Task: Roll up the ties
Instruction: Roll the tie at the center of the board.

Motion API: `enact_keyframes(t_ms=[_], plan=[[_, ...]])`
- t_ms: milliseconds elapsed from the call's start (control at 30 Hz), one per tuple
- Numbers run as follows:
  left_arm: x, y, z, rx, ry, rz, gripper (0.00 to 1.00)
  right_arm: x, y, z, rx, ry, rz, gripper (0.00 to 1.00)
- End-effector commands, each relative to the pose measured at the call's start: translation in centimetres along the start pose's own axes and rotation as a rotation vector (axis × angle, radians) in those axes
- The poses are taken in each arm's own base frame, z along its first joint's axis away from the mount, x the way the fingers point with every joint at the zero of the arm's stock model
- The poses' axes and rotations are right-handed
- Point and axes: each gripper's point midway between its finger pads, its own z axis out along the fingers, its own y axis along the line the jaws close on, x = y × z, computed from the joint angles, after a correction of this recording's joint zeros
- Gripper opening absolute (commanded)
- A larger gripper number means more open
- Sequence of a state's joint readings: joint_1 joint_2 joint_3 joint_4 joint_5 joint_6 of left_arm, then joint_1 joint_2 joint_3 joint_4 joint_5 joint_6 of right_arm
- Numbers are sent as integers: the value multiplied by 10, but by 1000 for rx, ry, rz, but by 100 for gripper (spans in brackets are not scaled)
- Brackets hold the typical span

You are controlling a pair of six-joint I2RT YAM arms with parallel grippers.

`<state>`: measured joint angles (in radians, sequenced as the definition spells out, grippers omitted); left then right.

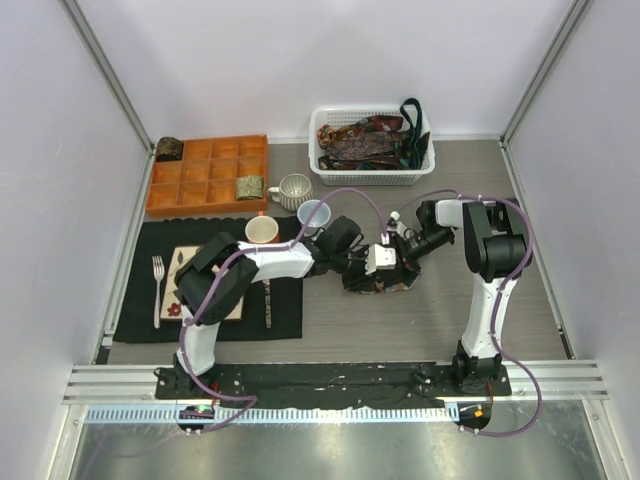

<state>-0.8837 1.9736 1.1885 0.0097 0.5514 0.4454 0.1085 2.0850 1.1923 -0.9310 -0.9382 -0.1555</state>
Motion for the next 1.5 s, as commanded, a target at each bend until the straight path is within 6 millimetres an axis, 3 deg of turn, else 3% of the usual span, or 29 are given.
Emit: enact_keyframes(t_ms=[0, 100, 233, 367, 433, 600, 733, 833, 1000, 1133, 1233, 1267, 1367, 1400, 1467], plan=[[34, -36, -19, 121, 92, -7, 27, -1, 35, -24, -29, -75, -167, 50], [39, -47, -27, 166, 103, 7, 27, 2, 41, -25, -44, -70, -178, 52], [37, -50, -28, 179, 102, 5, 27, 12, 21, -8, -3, 1, -136, 40], [27, -36, -26, 121, 86, -12, 29, 23, 1, -1, 71, 39, -111, 23], [22, -32, -26, 103, 76, -20, 30, 25, -6, -1, 108, 41, -112, 20], [7, -23, -30, 57, 52, -27, 35, 18, -36, -3, 262, 41, -86, 18], [-16, -12, -45, -17, 6, 2, 40, 12, -46, -5, 324, 24, -65, 18], [-9, -6, -48, -66, 33, 13, 41, 14, -48, -6, 339, 29, -59, 17], [27, -10, -39, -52, 128, 15, 44, 17, -46, -5, 323, 32, -63, 18], [52, -10, -32, -40, 200, 13, 46, 12, -32, -5, 264, 17, -96, 22], [61, -13, -29, -22, 228, 0, 49, 12, -8, -7, 160, 4, -131, 32], [61, -13, -28, -21, 228, 3, 50, 11, 12, -8, 81, -17, -172, 36], [63, -15, -27, -10, 228, -5, 53, 11, 45, -12, -35, -40, -218, 51], [63, -15, -26, -8, 228, -7, 54, 11, 51, -13, -52, -43, -225, 58], [63, -18, -26, 3, 224, -8, 55, 10, 58, -11, -78, -43, -230, 63]])
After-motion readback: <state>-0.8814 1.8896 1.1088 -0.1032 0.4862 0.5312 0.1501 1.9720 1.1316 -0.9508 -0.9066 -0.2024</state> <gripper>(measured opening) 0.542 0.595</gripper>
